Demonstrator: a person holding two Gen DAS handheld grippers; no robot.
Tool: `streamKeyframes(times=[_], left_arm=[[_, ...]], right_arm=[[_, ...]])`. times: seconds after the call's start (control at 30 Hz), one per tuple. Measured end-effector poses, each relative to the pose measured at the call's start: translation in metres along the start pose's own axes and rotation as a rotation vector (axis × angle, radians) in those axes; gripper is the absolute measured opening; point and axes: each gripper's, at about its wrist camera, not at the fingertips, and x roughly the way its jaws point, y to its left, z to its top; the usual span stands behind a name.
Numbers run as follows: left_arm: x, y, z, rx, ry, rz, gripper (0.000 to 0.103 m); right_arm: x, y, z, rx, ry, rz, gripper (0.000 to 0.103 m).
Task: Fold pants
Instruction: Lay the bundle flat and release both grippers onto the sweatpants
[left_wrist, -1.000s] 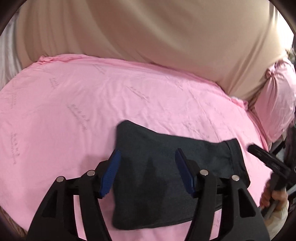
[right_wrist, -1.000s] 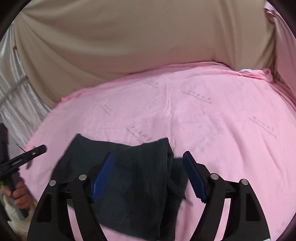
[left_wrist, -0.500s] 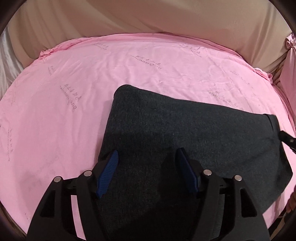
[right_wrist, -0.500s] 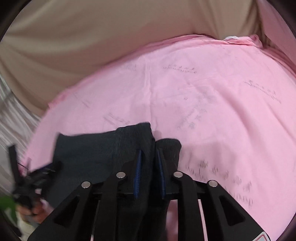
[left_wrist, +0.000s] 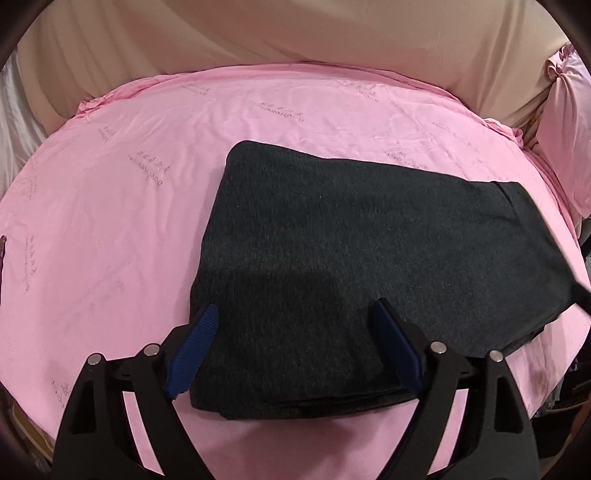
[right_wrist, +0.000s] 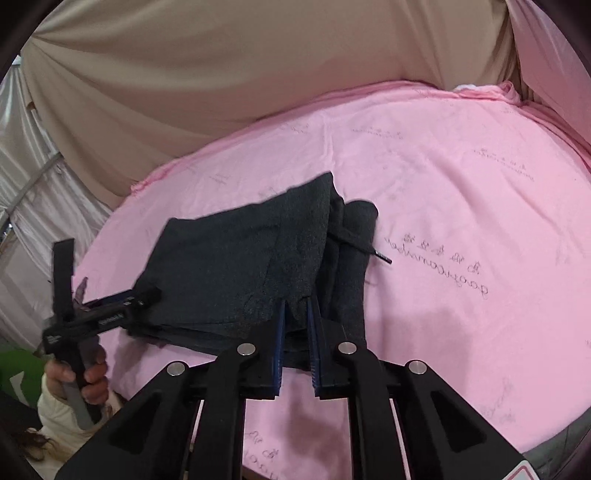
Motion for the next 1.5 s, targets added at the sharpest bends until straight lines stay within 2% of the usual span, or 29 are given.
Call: streamKeyframes(times=[0.07, 0.1, 0.13, 0.2, 0.23, 0.33, 0.43, 0.5, 0.57, 0.6, 0.63, 0.7, 0.77, 0.8, 0.87, 0.9, 0.97, 1.0, 1.07, 1.1, 1.17, 1.2, 1.3, 1.4, 1.5], left_arm=[[0.004, 0.000, -0.004, 0.006, 0.000, 0.004, 0.084], [0.006, -0.001, -0.005, 0.003, 0.000, 0.003, 0.085], [0.004, -0.002, -0.007, 0.003, -0.005, 0.009, 0.085], [0.000, -0.004, -0.007, 0.014, -0.008, 0.016, 0.085], [-0.001, -0.005, -0.008, 0.017, -0.010, 0.016, 0.085], [0.004, -0.004, -0.008, 0.007, -0.002, 0.019, 0.088], [0.005, -0.006, -0.007, 0.000, -0.003, 0.029, 0.090], [0.005, -0.006, -0.008, 0.000, -0.003, 0.030, 0.090], [0.006, -0.004, -0.008, -0.005, -0.001, 0.022, 0.091], [0.006, -0.003, -0.008, -0.011, 0.002, 0.013, 0.092], [0.007, -0.002, -0.008, -0.015, 0.004, 0.004, 0.092], [0.007, -0.002, -0.008, -0.011, 0.005, 0.008, 0.092], [0.008, -0.001, -0.007, -0.007, 0.011, 0.009, 0.093], [0.009, -0.001, -0.007, -0.012, 0.013, 0.007, 0.094], [0.009, -0.001, -0.006, -0.014, 0.014, 0.008, 0.094], [0.009, -0.002, -0.006, -0.014, 0.012, 0.010, 0.094], [0.009, -0.003, -0.006, -0.008, 0.010, 0.012, 0.095], [0.009, -0.004, -0.007, -0.005, 0.008, 0.017, 0.095], [0.009, -0.003, -0.007, -0.003, 0.008, 0.016, 0.095], [0.009, -0.003, -0.007, -0.005, 0.008, 0.015, 0.095], [0.009, -0.003, -0.007, -0.009, 0.006, 0.015, 0.095], [0.009, -0.003, -0.007, -0.009, 0.004, 0.016, 0.095], [0.008, -0.005, -0.008, -0.005, -0.001, 0.026, 0.095], [-0.005, -0.004, -0.012, 0.000, -0.010, 0.023, 0.095], [-0.012, 0.001, -0.018, 0.002, -0.013, 0.007, 0.095]], right_arm=[[0.025, -0.014, -0.011, -0.009, 0.076, -0.076, 0.011], [0.031, -0.024, -0.017, 0.023, 0.089, -0.068, 0.011], [0.024, -0.029, -0.018, 0.077, 0.063, -0.027, 0.012], [0.002, -0.022, -0.012, 0.095, -0.012, -0.024, 0.012], [-0.009, -0.013, -0.004, 0.075, -0.064, -0.034, 0.012], [-0.010, 0.019, 0.022, -0.008, -0.113, 0.004, 0.015], [0.018, 0.048, 0.043, -0.109, -0.094, 0.000, 0.015], [0.050, 0.051, 0.053, -0.132, -0.057, -0.008, 0.014], [0.093, 0.028, 0.059, -0.111, 0.013, -0.144, 0.012], [0.111, 0.012, 0.057, -0.088, 0.057, -0.190, 0.000], [0.116, -0.001, 0.055, -0.027, 0.058, -0.139, 0.000], [0.098, -0.001, 0.056, 0.046, 0.051, -0.092, 0.001], [0.074, 0.019, 0.055, -0.018, -0.021, -0.076, 0.007], [0.069, 0.024, 0.053, -0.046, -0.031, -0.086, 0.007], [0.080, 0.016, 0.042, -0.063, 0.023, -0.144, 0.007], [0.090, 0.006, 0.035, -0.051, 0.057, -0.175, 0.000], [0.082, -0.006, 0.028, 0.037, 0.045, -0.119, 0.000], [0.071, -0.002, 0.026, 0.040, 0.035, -0.110, 0.002], [0.044, 0.015, 0.021, -0.028, -0.012, -0.095, 0.008], [0.039, 0.019, 0.017, -0.058, -0.013, -0.099, 0.008], [0.045, 0.019, 0.004, -0.103, 0.040, -0.142, 0.008], [0.054, 0.016, -0.003, -0.105, 0.061, -0.164, 0.004], [0.042, 0.008, -0.008, -0.031, 0.042, -0.124, 0.004], [0.022, 0.027, -0.007, -0.090, 0.016, -0.100, 0.011], [0.031, 0.023, -0.021, -0.125, 0.082, -0.135, 0.011]])
